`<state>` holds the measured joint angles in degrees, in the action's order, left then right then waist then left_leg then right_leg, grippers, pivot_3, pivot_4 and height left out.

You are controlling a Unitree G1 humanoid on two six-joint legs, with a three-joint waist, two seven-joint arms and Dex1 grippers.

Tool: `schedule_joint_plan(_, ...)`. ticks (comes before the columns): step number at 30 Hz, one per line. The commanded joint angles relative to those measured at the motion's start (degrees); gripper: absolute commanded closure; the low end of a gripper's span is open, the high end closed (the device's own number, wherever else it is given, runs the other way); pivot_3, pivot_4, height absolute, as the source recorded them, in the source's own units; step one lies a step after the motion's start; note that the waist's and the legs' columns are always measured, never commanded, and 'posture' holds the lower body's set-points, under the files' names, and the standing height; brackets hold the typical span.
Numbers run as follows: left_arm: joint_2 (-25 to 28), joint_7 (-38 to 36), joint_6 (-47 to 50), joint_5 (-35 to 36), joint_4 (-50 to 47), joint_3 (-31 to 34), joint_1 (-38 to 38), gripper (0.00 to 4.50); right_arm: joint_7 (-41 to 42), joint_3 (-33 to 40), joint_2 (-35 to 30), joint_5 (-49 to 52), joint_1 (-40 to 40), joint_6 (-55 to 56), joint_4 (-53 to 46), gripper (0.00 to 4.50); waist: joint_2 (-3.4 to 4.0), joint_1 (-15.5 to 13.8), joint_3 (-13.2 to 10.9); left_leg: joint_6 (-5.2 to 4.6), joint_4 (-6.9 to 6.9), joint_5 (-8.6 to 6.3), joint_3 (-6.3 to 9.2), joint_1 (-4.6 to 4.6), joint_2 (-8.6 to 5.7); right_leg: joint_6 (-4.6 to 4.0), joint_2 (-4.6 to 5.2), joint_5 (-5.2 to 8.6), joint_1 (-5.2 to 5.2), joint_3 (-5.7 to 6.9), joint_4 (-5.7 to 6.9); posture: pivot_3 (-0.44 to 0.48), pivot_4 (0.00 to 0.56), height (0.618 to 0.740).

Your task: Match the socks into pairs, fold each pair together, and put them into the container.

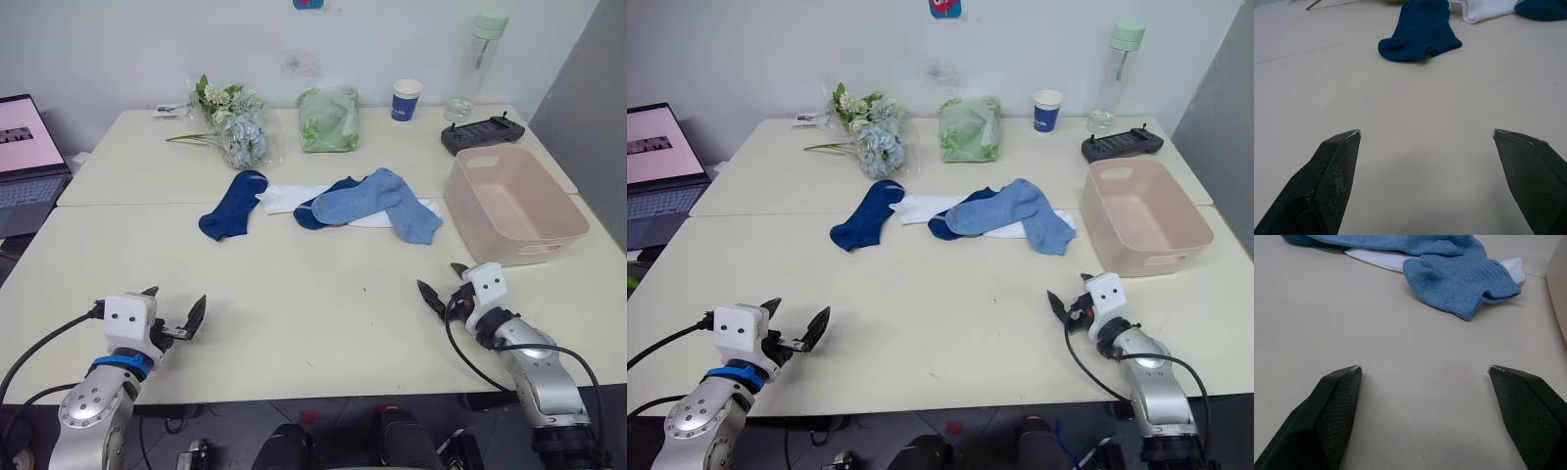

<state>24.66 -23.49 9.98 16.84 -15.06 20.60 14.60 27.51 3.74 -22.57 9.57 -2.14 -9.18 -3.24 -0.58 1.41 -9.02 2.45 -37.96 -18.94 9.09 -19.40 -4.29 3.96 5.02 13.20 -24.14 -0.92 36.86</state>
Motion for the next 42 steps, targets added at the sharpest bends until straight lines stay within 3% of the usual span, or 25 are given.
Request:
schedule_joint_plan(1,0.58,-0.88,0.00,1.28,-2.27,0.90,-0.13,0.00,0.60,-0.59,-0.69,-0.77,-0.01,1.34,-2.51,0.05,0.00,0.00,0.00,0.00,0.00,0.00,0.00,0.00,0.00,0.00,0.00,0.00,0.00,0.00,0.00,0.000,0.150,0.740)
schedule_joint_plan(10,1.97,-4.53,6.44,7.97,-12.63,-1.03,-2.75,0.00,4.39,-7.64,0.13,-2.21,-10.03,-1.84,-1.85,0.05,-0.01,0.10,-0.01,0.00,-0.02,0.00,0.00,-0.01,0.01,0.00,0.00,0.00,-0.01,0.01,0.01,0.000,0.150,0.740)
schedule_joint_plan(16,3.99,-5.20,15.39,16.20,-20.87,-4.49,-7.23,0.00,6.26,-14.97,6.41,-6.88,-29.74,1.45,15.63,0.05,-0.04,0.48,-0.05,0.01,0.01,0.01,-0.02,0.00,0.01,-0.04,-0.06,-0.02,-0.06,0.01,0.03,0.000,0.150,0.740)
schedule_joint_plan(23,2.04,-1.09,17.69,16.41,-23.90,-6.92,-10.70,0.00,4.08,-17.15,14.21,-11.22,-45.71,7.82,39.72,0.05,-0.07,0.29,-0.05,0.02,0.00,0.01,-0.01,-0.07,-0.02,-0.05,-0.02,-0.02,-0.13,-0.01,-0.04,0.000,0.150,0.740)
schedule_joint_plan(28,0.87,0.07,16.01,14.42,-23.37,-6.40,-8.01,0.00,1.88,-16.10,19.66,-12.47,-53.34,11.44,55.58,0.05,-0.06,0.93,-0.05,0.03,0.05,0.01,-0.03,-0.06,0.03,-0.09,-0.06,-0.03,-0.21,-0.02,0.03,0.000,0.150,0.740)
schedule_joint_plan(33,0.47,0.92,15.66,14.19,-24.65,-6.17,-6.41,0.00,0.09,-14.62,21.15,-13.36,-57.42,14.68,64.13,0.05,-0.05,0.61,-0.05,0.03,0.01,0.01,0.01,-0.15,-0.01,-0.09,-0.03,-0.03,-0.25,-0.03,0.00,0.000,0.150,0.740)
schedule_joint_plan(42,-0.50,2.15,15.09,13.14,-25.40,-6.73,-5.01,0.00,-2.19,-14.83,21.55,-16.52,-62.30,17.96,72.96,3.03,-0.04,1.01,-0.06,0.04,0.02,0.01,-0.01,-0.15,-0.01,-0.09,-0.05,-0.03,-0.28,-0.03,0.04,0.000,0.150,0.740)
